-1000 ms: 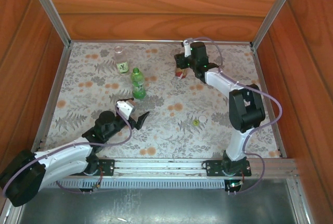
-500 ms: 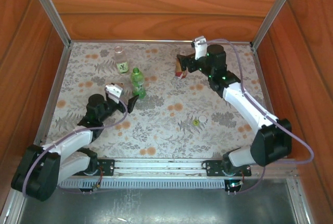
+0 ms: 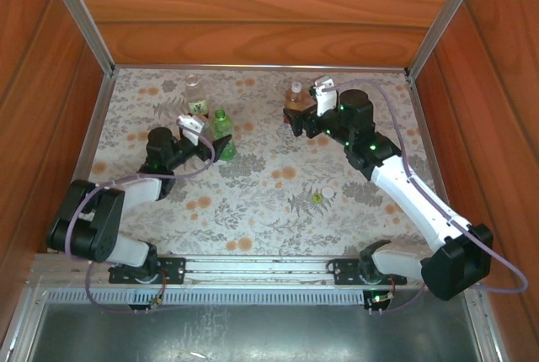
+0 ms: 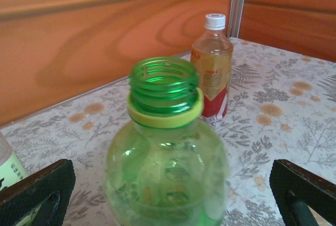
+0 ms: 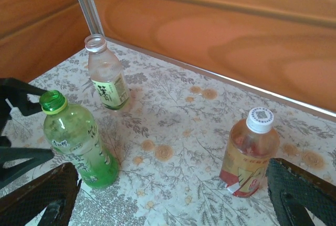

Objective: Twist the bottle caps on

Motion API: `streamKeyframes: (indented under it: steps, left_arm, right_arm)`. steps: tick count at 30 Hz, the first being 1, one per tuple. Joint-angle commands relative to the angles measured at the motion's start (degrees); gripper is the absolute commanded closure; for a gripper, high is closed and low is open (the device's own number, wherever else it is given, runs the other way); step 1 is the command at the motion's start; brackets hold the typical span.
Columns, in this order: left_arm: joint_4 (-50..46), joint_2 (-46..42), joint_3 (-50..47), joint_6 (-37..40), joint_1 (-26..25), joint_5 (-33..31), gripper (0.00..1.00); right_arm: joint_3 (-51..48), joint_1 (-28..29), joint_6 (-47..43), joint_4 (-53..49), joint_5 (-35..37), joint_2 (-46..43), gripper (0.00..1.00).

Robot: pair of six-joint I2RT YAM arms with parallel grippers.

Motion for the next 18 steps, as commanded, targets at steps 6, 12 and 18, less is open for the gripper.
streamKeyframes:
  steps: [6,12,18]
  left_arm:
    - [13.62,9.95,2.86,-2.16,1.42,6.76,0.00]
    - [23.83,16.70,3.48,-5.87,1.69,9.00,0.03]
    - [24.97,19.11,5.29,-6.16,1.72,12.14,0.09]
  right_arm:
    - [-3.11,0.28,7.75,-0.19,0.77,-1.31,0.02]
    - [-6.02,0.17,12.38,0.12,2.01,-3.21,0.00]
    - [-10.20,0.10,7.32,1.28,0.40,-6.92,0.00]
